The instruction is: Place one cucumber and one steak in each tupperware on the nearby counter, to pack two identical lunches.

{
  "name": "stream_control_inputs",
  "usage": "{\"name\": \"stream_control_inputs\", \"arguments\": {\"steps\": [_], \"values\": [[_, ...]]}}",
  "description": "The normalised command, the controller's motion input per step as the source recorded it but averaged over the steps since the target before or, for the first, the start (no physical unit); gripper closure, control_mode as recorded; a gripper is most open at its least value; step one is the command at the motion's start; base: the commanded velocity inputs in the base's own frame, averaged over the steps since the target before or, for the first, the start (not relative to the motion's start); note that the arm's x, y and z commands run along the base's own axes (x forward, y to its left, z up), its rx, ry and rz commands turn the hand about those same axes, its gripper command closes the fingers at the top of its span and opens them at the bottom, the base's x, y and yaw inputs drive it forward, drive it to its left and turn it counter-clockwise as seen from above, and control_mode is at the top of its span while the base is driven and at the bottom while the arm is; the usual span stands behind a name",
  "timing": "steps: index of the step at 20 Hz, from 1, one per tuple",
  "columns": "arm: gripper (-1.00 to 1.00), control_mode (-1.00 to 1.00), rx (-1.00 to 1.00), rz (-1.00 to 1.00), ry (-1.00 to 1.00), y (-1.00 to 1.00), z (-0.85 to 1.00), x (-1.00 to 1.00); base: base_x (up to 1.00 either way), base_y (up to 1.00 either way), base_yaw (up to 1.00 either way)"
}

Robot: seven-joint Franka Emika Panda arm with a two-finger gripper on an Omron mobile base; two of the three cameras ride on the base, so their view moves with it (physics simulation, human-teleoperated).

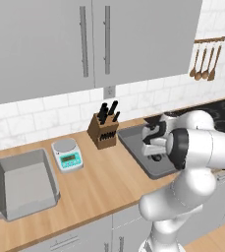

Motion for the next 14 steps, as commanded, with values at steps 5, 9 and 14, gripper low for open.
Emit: {"name": "stream_control_inputs", "arguments": {"steps": [5, 9, 14], "values": [[-1.00, -1.00, 0.01, 0.00, -0.12, -0.08, 0.00, -0.19, 0.00, 0.00, 0.00], [-1.00, -1.00, 0.02, 0.00, -0.13, -0.02, 0.29, -0.14, 0.00, 0.00, 0.00], [-1.00, -1.00, 0.00, 0.00, -0.25, 0.10, 0.96, -0.35, 0.00, 0.00, 0.00]]}}
